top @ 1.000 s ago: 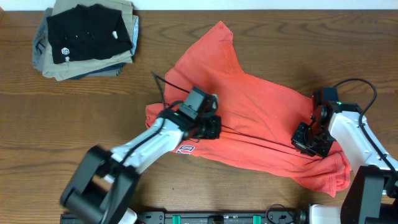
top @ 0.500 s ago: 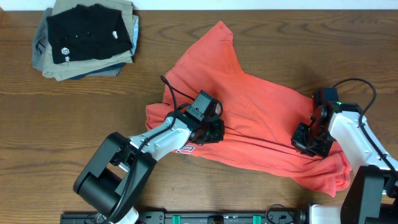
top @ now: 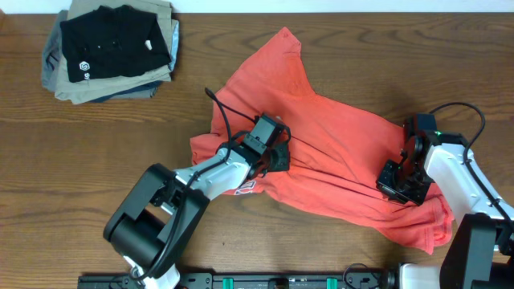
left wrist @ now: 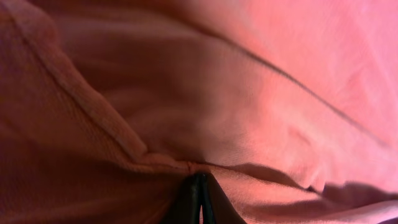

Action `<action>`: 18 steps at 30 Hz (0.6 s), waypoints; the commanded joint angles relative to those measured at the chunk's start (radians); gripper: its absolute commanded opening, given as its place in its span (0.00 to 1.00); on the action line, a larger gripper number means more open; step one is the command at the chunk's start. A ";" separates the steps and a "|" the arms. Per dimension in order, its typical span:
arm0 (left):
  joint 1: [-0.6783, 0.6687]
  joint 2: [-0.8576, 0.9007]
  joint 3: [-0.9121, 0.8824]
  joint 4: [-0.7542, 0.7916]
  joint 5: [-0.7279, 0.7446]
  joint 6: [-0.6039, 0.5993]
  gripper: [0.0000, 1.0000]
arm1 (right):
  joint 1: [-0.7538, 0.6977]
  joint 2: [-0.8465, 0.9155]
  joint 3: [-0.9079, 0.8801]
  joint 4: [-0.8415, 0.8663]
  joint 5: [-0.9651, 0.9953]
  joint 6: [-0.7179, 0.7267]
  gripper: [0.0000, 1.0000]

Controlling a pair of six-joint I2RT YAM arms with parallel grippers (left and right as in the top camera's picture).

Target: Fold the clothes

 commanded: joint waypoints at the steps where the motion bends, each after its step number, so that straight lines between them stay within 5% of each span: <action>1: 0.038 0.086 -0.021 -0.021 -0.082 0.020 0.06 | 0.006 -0.014 0.013 -0.008 -0.004 -0.018 0.09; 18: 0.375 0.002 -0.021 -0.084 -0.118 0.159 0.12 | 0.006 -0.014 0.013 0.018 -0.003 -0.023 0.11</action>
